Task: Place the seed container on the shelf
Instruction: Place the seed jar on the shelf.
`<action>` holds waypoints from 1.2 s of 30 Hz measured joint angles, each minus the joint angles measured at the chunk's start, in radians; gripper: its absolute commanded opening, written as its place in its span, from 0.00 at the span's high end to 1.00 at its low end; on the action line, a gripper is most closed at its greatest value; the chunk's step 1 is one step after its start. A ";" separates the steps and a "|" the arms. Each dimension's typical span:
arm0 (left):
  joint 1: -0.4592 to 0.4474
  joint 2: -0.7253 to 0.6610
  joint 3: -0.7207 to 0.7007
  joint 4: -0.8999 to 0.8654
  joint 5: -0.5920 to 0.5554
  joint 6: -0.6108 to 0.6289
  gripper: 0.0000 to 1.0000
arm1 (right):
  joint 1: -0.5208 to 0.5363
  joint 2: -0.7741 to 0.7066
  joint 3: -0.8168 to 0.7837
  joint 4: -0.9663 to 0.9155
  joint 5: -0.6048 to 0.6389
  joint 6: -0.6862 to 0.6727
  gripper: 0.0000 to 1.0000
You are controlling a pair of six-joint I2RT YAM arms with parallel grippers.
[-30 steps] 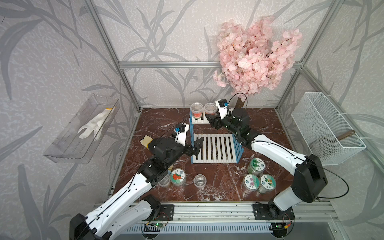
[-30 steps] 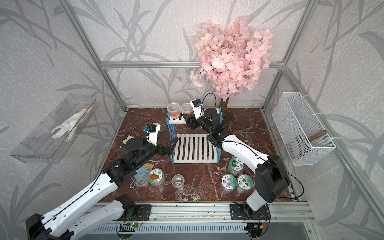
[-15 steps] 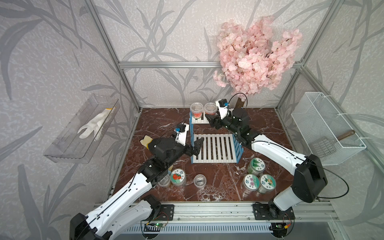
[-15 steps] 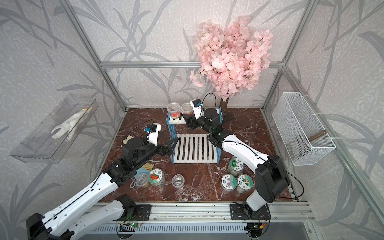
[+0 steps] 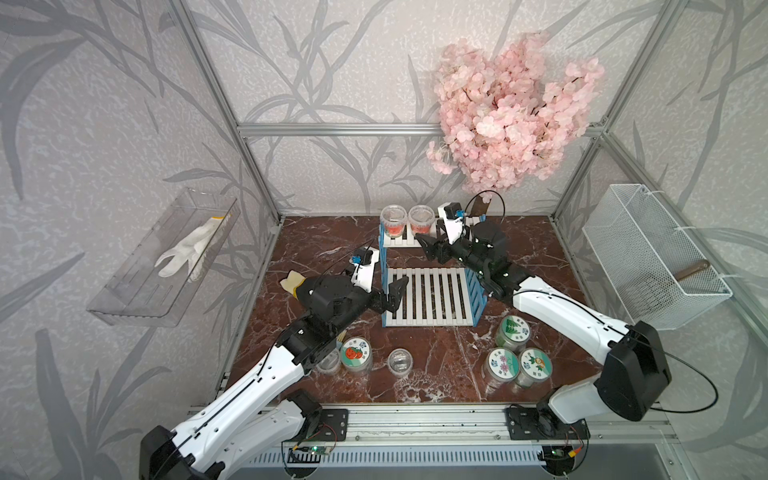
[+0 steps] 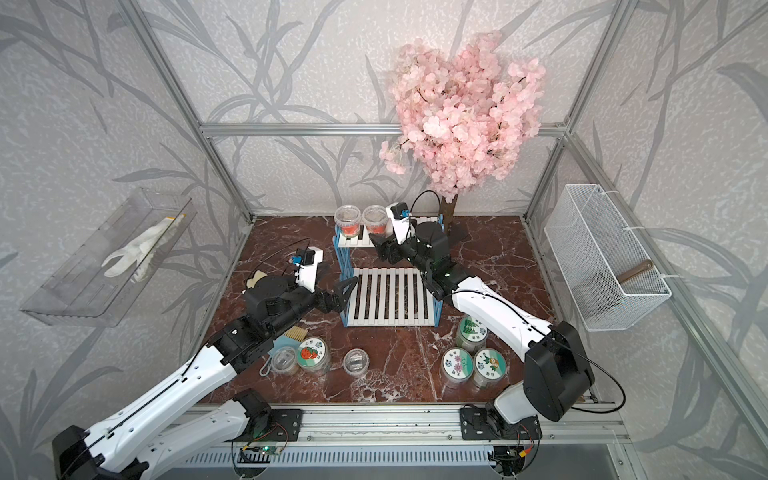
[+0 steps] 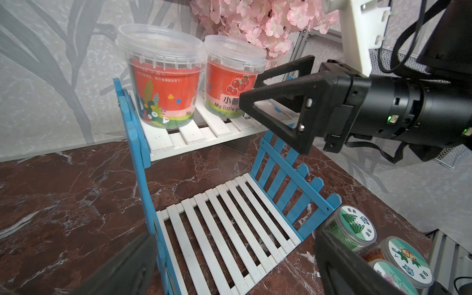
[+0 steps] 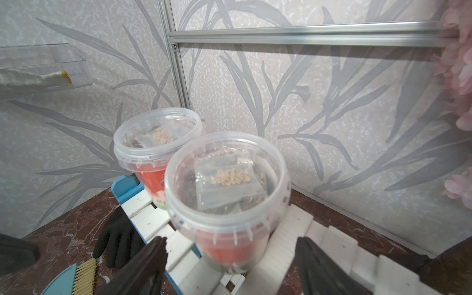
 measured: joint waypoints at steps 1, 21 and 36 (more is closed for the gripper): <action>0.000 0.000 0.000 -0.002 0.001 0.000 0.00 | -0.001 -0.012 -0.013 0.000 -0.001 0.000 0.15; 0.000 -0.029 0.000 -0.063 -0.029 -0.045 0.00 | -0.001 -0.355 -0.277 -0.081 -0.174 -0.042 0.08; -0.008 -0.028 0.000 -0.201 0.164 -0.021 0.02 | 0.001 -0.505 -0.481 -0.152 -0.253 0.036 0.07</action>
